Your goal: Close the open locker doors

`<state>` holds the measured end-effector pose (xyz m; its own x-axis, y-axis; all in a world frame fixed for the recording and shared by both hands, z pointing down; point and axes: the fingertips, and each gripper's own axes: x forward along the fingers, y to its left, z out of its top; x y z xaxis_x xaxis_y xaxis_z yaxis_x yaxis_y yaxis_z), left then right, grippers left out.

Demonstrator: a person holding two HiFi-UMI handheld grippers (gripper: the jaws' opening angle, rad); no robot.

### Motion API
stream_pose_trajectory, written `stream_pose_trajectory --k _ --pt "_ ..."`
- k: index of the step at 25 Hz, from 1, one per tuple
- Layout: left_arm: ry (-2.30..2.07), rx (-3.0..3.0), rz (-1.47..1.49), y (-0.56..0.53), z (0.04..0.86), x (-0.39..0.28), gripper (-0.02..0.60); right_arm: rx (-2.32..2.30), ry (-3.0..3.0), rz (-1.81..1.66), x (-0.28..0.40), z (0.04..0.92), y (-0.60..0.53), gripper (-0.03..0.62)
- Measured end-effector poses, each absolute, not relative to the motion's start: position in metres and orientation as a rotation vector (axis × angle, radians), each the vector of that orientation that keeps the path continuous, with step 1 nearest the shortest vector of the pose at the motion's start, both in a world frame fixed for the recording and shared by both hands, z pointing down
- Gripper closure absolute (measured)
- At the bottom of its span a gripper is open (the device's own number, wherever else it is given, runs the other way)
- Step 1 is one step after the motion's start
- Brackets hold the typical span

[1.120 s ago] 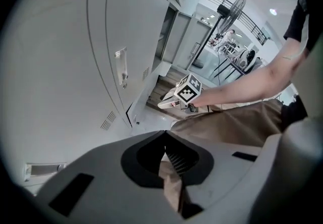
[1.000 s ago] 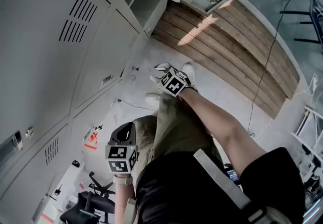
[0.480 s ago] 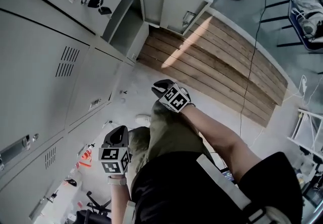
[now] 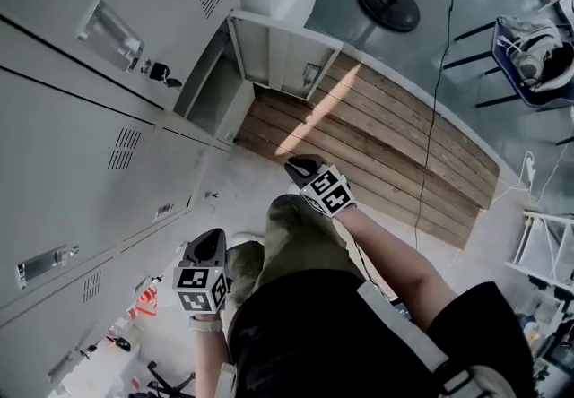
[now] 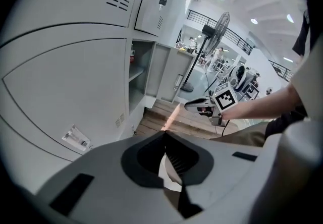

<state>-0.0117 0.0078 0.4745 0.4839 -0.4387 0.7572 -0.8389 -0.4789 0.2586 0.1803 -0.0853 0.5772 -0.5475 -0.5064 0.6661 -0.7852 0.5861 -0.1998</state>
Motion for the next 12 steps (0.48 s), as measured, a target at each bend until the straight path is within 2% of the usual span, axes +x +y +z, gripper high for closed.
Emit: stream_pose_trajectory --k 12 --pt "-1.108 2.131 0.730 -0.024 0.439 0.043 0.572 1.218 -2.268 0.539 0.286 0.497 -0.148 0.539"
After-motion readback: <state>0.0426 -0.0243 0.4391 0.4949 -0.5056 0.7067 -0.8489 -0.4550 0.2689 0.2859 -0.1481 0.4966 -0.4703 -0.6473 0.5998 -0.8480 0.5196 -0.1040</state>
